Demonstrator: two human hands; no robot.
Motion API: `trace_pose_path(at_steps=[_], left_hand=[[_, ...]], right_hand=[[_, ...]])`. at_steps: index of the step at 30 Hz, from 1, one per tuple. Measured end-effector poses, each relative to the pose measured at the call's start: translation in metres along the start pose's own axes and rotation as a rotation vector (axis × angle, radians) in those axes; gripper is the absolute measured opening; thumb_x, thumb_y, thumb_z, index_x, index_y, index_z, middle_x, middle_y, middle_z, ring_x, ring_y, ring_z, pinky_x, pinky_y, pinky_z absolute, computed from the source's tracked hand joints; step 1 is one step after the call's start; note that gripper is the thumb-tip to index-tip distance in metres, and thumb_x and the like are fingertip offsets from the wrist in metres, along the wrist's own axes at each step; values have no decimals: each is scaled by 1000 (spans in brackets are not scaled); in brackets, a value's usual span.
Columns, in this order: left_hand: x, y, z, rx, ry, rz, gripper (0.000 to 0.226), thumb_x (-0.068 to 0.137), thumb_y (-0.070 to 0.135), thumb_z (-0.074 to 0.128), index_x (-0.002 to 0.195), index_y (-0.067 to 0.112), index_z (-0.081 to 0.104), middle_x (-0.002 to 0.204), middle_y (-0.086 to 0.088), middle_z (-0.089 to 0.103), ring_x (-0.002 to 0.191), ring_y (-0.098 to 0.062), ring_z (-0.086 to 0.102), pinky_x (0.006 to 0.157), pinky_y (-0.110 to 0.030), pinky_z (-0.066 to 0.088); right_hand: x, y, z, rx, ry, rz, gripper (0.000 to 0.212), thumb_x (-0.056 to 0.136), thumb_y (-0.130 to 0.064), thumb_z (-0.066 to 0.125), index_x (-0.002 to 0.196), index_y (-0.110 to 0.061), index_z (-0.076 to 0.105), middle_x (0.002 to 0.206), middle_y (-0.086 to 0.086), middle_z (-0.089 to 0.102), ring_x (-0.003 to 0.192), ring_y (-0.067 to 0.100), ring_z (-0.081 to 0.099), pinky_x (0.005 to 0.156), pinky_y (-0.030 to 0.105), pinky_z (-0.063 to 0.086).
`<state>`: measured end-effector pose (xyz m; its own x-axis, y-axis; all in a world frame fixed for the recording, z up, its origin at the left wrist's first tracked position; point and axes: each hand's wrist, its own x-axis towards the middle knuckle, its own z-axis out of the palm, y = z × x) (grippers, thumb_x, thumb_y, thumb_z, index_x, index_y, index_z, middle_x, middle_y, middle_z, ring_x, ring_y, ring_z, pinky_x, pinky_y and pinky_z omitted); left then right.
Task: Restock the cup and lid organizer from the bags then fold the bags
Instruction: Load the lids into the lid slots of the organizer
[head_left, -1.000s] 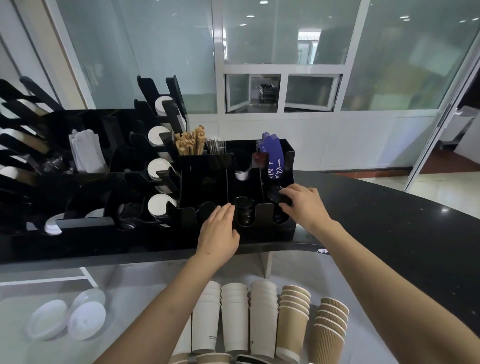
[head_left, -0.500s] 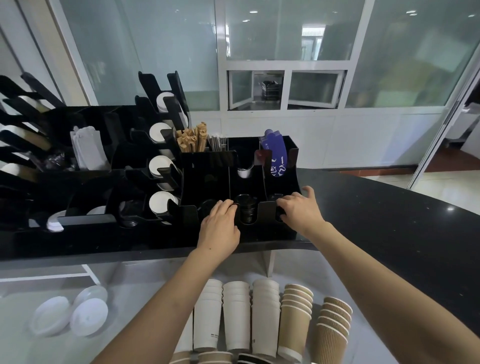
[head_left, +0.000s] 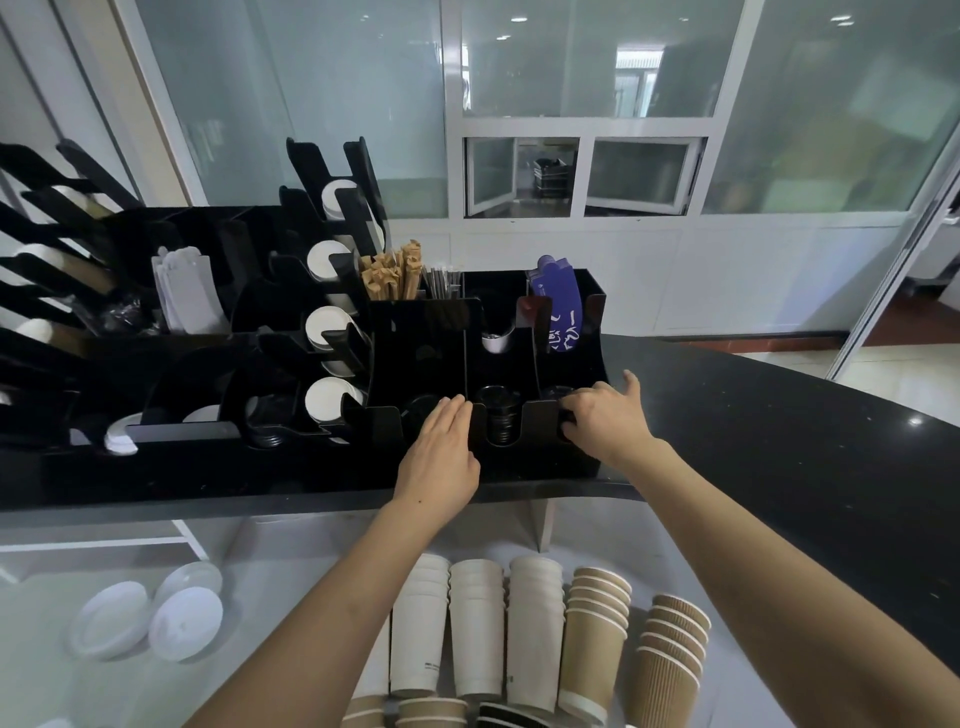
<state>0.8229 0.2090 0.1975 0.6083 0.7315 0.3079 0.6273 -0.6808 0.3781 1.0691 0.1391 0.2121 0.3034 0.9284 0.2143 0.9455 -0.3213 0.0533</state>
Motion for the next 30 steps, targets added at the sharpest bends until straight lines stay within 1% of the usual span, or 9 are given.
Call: trace_pose_path(at_steps=[2,4,6,9,13,16,20,27,30], left_hand=[[0,-2,0,-11,-9,5,70,102,16,50,163,16,15,172,3,11,158,-12,2,123,-27,13],[0,-3,0,-15,-10,6,71,102,16,51,163,16,15,172,3,10,158,-11,1,122,-26,13],[0,-2,0,-23,-13,5,71,102,16,52,163,17,15,172,4,10,158,-11,1,121,-26,13],[-1,-3,1,-28,-7,3,72,102,16,52,163,18,16,172,5,10,158,-10,1,121,-26,14],[1,-5,1,-28,-13,4,71,101,15,52,163,18,17,172,6,10,158,-9,1,122,-27,15],[1,-7,1,-37,-23,9,71,101,14,52,163,19,19,171,7,11,158,-9,2,122,-29,21],[2,-8,-1,-48,-27,11,71,100,13,52,162,20,20,171,7,12,158,-8,3,122,-29,22],[2,-7,-2,-51,-34,13,69,100,12,52,161,20,22,171,7,12,158,-9,3,121,-27,22],[1,-7,-2,-49,-43,5,69,100,13,53,161,20,22,171,8,11,158,-8,2,120,-29,27]], right_hand=[[-1,-3,-4,114,90,42,34,99,-28,53,129,-29,68,119,-5,73,121,21,60,122,61,13],[-2,-10,-6,209,258,54,35,97,-23,52,127,-26,68,121,-5,72,117,19,61,120,53,23],[-3,-22,-8,268,406,11,32,94,-21,55,123,-23,69,119,-6,71,112,17,62,114,44,31],[1,-44,-6,249,497,-114,28,93,-27,59,117,-21,71,117,-6,69,111,17,62,109,41,36],[11,-62,7,51,334,-226,33,88,-34,73,119,-22,73,120,-2,70,118,22,63,116,53,33],[14,-67,19,-64,219,-228,43,84,-36,80,124,-23,72,120,-1,71,117,24,65,118,60,28],[13,-71,30,-70,237,-176,51,78,-31,86,126,-21,71,118,0,72,111,25,67,118,62,28],[17,-72,25,-58,222,-182,35,77,-30,86,110,-24,75,104,-5,72,101,23,69,117,61,29],[16,-73,26,-57,211,-176,37,77,-30,86,112,-25,76,105,-4,72,101,24,69,115,60,32]])
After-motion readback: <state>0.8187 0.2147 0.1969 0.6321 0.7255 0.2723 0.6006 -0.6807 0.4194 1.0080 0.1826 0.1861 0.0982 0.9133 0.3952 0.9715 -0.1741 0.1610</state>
